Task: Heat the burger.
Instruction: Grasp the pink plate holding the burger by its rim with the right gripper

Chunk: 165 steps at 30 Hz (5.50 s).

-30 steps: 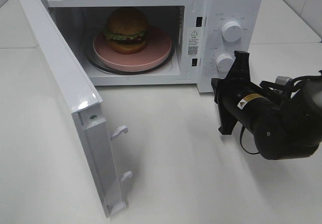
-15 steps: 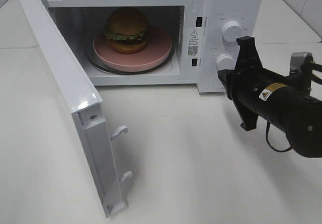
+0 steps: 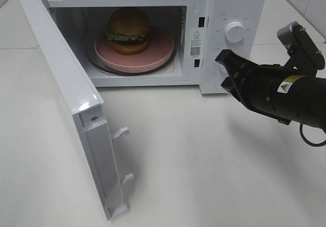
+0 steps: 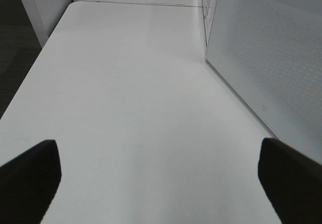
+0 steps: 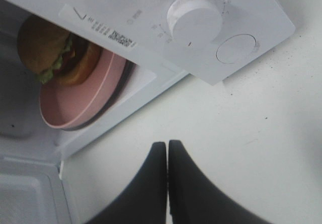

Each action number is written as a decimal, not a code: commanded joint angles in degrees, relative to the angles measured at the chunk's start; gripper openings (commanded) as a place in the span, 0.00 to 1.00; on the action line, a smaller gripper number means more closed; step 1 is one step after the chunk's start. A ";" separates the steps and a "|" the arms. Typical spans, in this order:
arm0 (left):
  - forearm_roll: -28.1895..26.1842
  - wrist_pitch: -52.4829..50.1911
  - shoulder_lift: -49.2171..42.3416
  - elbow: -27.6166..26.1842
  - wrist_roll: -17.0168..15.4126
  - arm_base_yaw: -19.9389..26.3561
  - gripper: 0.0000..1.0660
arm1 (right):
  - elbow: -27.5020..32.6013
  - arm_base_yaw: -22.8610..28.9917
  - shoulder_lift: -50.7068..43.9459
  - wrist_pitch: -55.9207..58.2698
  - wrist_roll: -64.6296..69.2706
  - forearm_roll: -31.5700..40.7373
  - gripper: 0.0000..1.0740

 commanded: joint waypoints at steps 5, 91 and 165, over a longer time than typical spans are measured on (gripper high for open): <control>-0.06 -0.74 -0.97 0.17 -0.23 0.11 0.94 | -0.23 -0.06 -3.78 9.51 -12.49 -0.74 0.01; -0.06 -0.74 -0.97 0.17 -0.23 0.11 0.94 | -31.80 6.53 4.18 56.72 -83.19 -39.65 0.91; 0.17 -0.74 -0.97 0.17 -0.23 0.11 0.94 | -71.79 6.59 46.12 50.25 -75.69 -42.40 0.78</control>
